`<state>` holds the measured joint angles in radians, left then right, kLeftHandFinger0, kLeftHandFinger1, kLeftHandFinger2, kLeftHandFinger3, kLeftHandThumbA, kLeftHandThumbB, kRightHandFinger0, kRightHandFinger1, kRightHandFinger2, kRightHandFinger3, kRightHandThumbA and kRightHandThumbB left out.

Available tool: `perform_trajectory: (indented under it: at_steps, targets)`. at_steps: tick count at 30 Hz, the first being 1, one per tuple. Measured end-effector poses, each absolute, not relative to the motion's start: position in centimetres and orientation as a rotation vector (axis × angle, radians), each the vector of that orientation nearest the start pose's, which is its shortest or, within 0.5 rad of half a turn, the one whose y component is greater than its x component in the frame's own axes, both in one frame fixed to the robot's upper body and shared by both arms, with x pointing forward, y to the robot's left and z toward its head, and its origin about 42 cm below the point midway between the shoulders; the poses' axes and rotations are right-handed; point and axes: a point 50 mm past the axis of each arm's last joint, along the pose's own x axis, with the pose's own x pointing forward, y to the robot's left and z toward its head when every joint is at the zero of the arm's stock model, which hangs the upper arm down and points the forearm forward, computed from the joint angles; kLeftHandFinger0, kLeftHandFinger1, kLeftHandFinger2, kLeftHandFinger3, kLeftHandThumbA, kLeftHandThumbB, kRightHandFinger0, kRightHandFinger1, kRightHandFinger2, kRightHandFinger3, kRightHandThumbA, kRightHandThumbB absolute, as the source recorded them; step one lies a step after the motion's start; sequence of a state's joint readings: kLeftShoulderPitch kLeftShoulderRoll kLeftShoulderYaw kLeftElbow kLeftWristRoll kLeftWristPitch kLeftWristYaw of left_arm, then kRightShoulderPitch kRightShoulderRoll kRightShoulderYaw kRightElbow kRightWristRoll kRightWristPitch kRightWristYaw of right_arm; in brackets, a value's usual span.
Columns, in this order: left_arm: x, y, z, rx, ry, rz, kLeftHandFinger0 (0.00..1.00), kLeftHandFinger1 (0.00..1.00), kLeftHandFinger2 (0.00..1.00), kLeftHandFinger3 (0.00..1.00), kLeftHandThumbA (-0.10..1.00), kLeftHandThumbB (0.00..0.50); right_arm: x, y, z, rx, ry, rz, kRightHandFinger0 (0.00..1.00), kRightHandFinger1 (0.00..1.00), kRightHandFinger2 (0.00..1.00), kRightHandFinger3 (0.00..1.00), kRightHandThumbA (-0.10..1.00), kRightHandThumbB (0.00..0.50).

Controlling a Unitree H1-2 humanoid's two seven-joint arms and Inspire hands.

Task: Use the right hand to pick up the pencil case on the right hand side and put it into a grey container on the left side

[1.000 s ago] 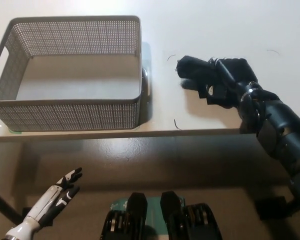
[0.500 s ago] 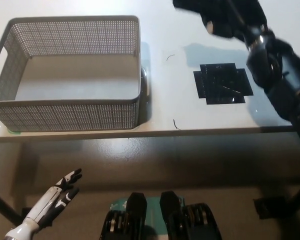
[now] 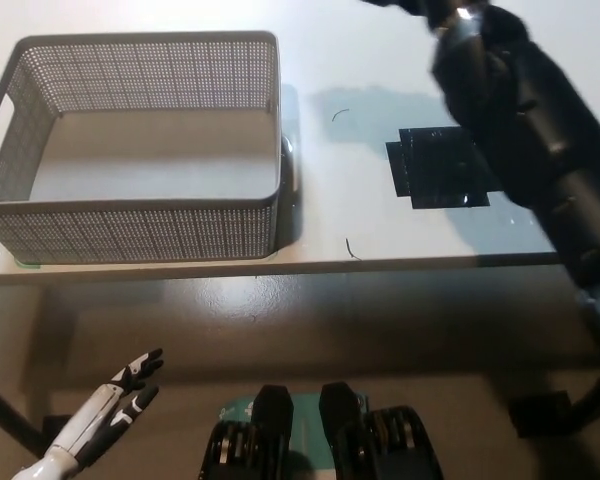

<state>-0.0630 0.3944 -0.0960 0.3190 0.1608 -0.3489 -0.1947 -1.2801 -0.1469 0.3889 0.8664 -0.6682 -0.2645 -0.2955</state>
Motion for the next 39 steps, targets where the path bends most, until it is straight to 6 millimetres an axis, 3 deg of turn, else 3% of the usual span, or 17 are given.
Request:
perform_trajectory:
  at_steps: [3, 5, 10, 11, 12, 13, 14, 16, 18, 21, 23, 25, 28, 32, 33, 35, 39]
  targets:
    - [29.1, 32.2, 6.2, 0.557, -0.013, -0.351, 1.00, 1.00, 1.00, 1.00, 1.00, 0.346, 54.4, -4.2, 43.4, -1.020, -0.916, 0.154, 0.00, 0.42, 0.80, 0.91, -0.10, 0.179]
    - [29.0, 32.1, 6.1, 0.562, -0.011, -0.358, 1.00, 1.00, 1.00, 1.00, 1.00, 0.346, 53.8, -2.1, 43.8, -1.002, -0.922, 0.176, 0.00, 0.35, 0.78, 0.81, -0.10, 0.184]
    - [29.1, 31.6, 6.0, 0.584, -0.008, -0.382, 1.00, 1.00, 1.00, 1.00, 1.00, 0.337, 53.0, 2.1, 43.9, -0.977, -0.910, 0.229, 0.00, 0.38, 0.82, 0.91, -0.10, 0.169]
    - [29.1, 31.5, 6.0, 0.588, -0.009, -0.385, 1.00, 1.00, 1.00, 1.00, 1.00, 0.336, 52.9, 2.7, 43.7, -0.974, -0.902, 0.239, 0.00, 0.34, 0.80, 0.83, -0.10, 0.168]
    - [29.1, 31.4, 6.1, 0.591, -0.010, -0.387, 1.00, 1.00, 1.00, 1.00, 1.00, 0.322, 52.9, 3.1, 43.5, -0.972, -0.895, 0.247, 0.00, 0.27, 0.61, 0.79, -0.10, 0.181]
    - [29.1, 31.3, 6.2, 0.595, -0.013, -0.389, 1.00, 1.00, 1.00, 1.00, 1.00, 0.316, 52.8, 3.6, 43.1, -0.968, -0.886, 0.257, 0.00, 0.16, 0.51, 0.56, -0.10, 0.183]
    - [29.1, 31.3, 6.3, 0.599, -0.015, -0.390, 1.00, 1.00, 1.00, 1.00, 1.00, 0.324, 52.8, 3.9, 42.8, -0.966, -0.876, 0.262, 0.00, 0.12, 0.55, 0.52, -0.10, 0.184]
    - [29.2, 31.1, 6.4, 0.610, -0.021, -0.395, 1.00, 1.00, 1.00, 1.00, 1.00, 0.325, 52.7, 4.4, 42.1, -0.958, -0.854, 0.274, 0.00, 0.11, 0.64, 0.58, -0.10, 0.182]
    - [29.2, 31.0, 6.5, 0.623, -0.023, -0.403, 1.00, 1.00, 1.00, 1.00, 1.00, 0.303, 52.7, 4.9, 41.4, -0.952, -0.832, 0.285, 0.00, 0.15, 0.65, 0.68, -0.10, 0.196]
    - [29.3, 30.7, 6.6, 0.639, -0.024, -0.413, 1.00, 1.00, 1.00, 1.00, 1.00, 0.298, 52.7, 5.3, 40.6, -0.952, -0.809, 0.295, 0.00, 0.18, 0.68, 0.68, -0.10, 0.197]
    - [29.4, 30.6, 6.6, 0.649, -0.025, -0.418, 1.00, 1.00, 1.00, 1.00, 1.00, 0.296, 52.6, 5.5, 40.3, -0.952, -0.802, 0.299, 0.00, 0.18, 0.66, 0.63, -0.10, 0.163]
    - [29.5, 30.5, 6.6, 0.661, -0.025, -0.421, 1.00, 1.00, 1.00, 1.00, 1.00, 0.301, 52.6, 5.7, 40.0, -0.954, -0.795, 0.304, 0.00, 0.23, 0.76, 0.72, -0.10, 0.158]
    - [29.6, 30.5, 6.7, 0.675, -0.027, -0.426, 1.00, 1.00, 1.00, 1.00, 1.00, 0.317, 52.5, 5.9, 39.7, -0.959, -0.790, 0.310, 0.00, 0.29, 0.80, 0.79, -0.10, 0.166]
    - [29.9, 30.3, 7.0, 0.689, -0.036, -0.428, 1.00, 1.00, 1.00, 1.00, 1.00, 0.337, 52.7, 5.8, 39.3, -0.968, -0.778, 0.315, 0.00, 0.29, 0.76, 0.74, -0.10, 0.155]
    - [30.0, 30.3, 7.1, 0.693, -0.038, -0.429, 1.00, 1.00, 1.00, 1.00, 1.00, 0.323, 52.7, 5.8, 39.1, -0.971, -0.772, 0.318, 0.00, 0.25, 0.67, 0.69, -0.10, 0.176]
    - [30.2, 30.2, 7.3, 0.698, -0.043, -0.430, 1.00, 1.00, 1.00, 1.00, 1.00, 0.326, 52.8, 5.7, 38.7, -0.977, -0.765, 0.323, 0.00, 0.21, 0.65, 0.69, -0.10, 0.188]
    - [30.5, 30.1, 7.4, 0.704, -0.049, -0.432, 1.00, 1.00, 1.00, 1.00, 1.00, 0.339, 52.8, 5.8, 37.5, -0.980, -0.744, 0.345, 0.00, 0.30, 0.78, 0.87, -0.10, 0.182]
